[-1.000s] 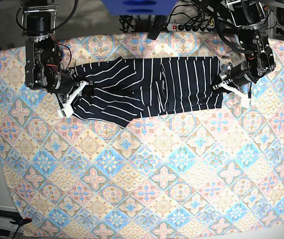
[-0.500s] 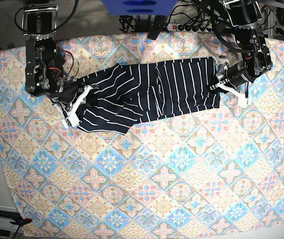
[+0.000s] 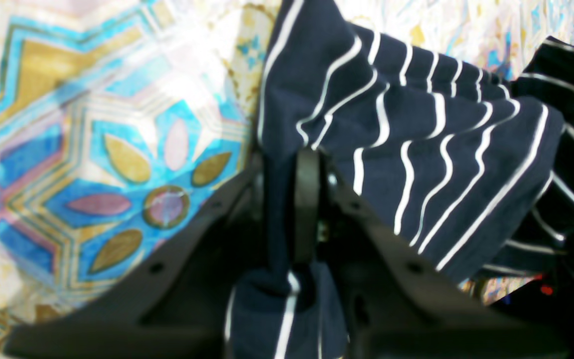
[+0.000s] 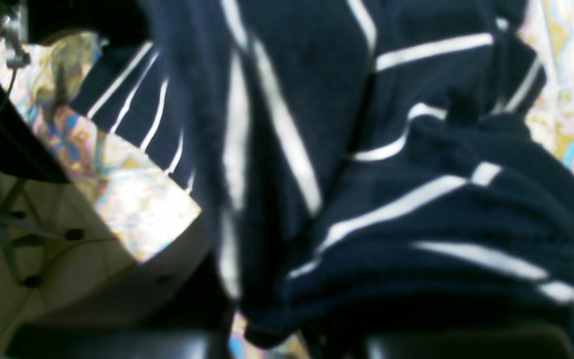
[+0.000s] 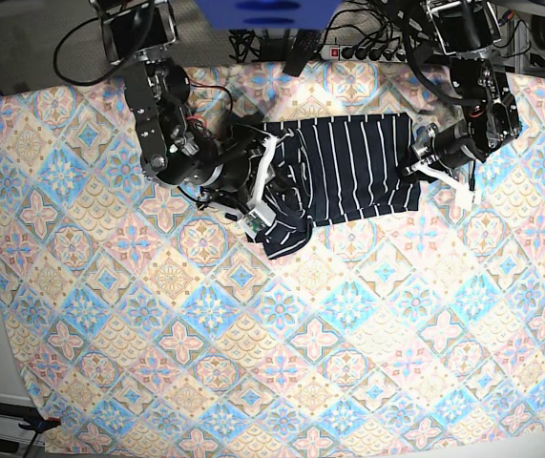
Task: Fold the T-shirt properly
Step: 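Fold the strip end in the right gripper over toward the left gripper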
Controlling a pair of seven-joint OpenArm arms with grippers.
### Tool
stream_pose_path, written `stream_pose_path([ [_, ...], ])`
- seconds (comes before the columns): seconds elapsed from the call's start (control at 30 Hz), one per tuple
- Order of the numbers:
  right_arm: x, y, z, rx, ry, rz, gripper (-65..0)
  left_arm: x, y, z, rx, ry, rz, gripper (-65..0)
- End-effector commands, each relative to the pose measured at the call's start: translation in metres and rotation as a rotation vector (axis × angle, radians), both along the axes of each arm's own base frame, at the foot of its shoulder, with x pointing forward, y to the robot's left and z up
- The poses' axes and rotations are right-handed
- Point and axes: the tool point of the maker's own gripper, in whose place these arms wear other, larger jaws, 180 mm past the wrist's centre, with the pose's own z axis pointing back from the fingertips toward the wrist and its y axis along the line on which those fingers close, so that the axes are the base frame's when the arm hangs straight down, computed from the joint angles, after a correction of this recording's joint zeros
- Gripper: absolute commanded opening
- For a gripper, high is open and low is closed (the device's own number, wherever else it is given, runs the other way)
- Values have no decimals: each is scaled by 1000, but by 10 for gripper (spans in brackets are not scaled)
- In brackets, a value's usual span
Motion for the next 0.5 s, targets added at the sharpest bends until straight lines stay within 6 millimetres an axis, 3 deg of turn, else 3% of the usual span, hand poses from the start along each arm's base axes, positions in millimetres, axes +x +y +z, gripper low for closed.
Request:
stream_pose_path([
  [0.0,7,6,12,27,-41,14,-635,10,2,9,1,-38,0,-650],
  [0.2,10,19,19,15,-73,74,-635,10,2,9,1,-38,0,-650],
  [0.3,10,16,18,-20,-90,83,-635,10,2,9,0,-38,0,-650],
  [0.47,12,-11,12,-84,-99,82,-635,16,-34,8,-35,-43,-79,-650],
])
